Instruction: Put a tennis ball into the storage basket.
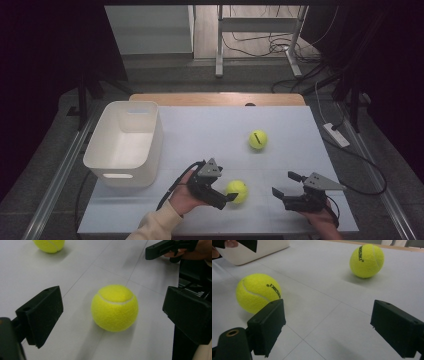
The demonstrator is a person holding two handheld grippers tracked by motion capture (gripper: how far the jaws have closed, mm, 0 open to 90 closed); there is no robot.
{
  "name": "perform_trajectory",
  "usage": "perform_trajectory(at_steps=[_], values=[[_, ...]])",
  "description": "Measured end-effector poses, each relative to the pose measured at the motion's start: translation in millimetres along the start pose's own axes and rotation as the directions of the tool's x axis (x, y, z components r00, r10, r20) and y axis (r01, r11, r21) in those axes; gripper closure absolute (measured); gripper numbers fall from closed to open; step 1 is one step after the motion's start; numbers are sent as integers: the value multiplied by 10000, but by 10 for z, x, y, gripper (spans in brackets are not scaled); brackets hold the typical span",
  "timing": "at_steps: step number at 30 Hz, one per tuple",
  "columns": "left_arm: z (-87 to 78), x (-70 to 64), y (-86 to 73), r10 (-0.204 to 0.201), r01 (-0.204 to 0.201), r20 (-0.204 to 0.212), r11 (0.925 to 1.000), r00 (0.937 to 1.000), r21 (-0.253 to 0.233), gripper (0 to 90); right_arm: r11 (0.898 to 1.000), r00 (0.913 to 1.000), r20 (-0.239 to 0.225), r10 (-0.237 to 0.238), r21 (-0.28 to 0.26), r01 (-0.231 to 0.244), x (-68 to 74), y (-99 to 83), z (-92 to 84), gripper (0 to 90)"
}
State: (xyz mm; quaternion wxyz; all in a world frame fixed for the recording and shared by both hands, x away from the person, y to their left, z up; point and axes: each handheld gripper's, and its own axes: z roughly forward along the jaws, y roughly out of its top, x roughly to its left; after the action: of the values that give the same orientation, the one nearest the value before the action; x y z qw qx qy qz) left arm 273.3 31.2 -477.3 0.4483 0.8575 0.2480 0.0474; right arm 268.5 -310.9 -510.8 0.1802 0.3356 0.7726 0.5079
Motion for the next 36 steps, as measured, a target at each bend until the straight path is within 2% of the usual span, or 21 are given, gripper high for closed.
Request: perform_trajectory(at_steps=[8, 21, 23, 31, 36], values=[[147, -12, 15, 117, -120, 68, 9986, 9999, 507, 34, 10000, 10000, -12, 1, 0, -1, 1, -1, 3, 124], [316, -35, 28, 212, -226, 157, 9951, 9997, 960, 27, 10000, 10000, 0, -16, 12, 16, 4, -2, 6, 124], [375, -48, 29, 362, -372, 111, 9924, 9993, 1170, 27, 10000, 10000, 1, -25, 12, 25, 2, -3, 6, 124], [513, -57, 28, 386, -393, 74, 9883, 9992, 1472, 24, 10000, 10000, -2, -18, 11, 18, 1, -3, 3, 124], [567, -50, 20, 538, -543, 74, 9836, 9985, 1719, 25, 10000, 10000, -9, -23, 11, 23, 4, -5, 4, 124]])
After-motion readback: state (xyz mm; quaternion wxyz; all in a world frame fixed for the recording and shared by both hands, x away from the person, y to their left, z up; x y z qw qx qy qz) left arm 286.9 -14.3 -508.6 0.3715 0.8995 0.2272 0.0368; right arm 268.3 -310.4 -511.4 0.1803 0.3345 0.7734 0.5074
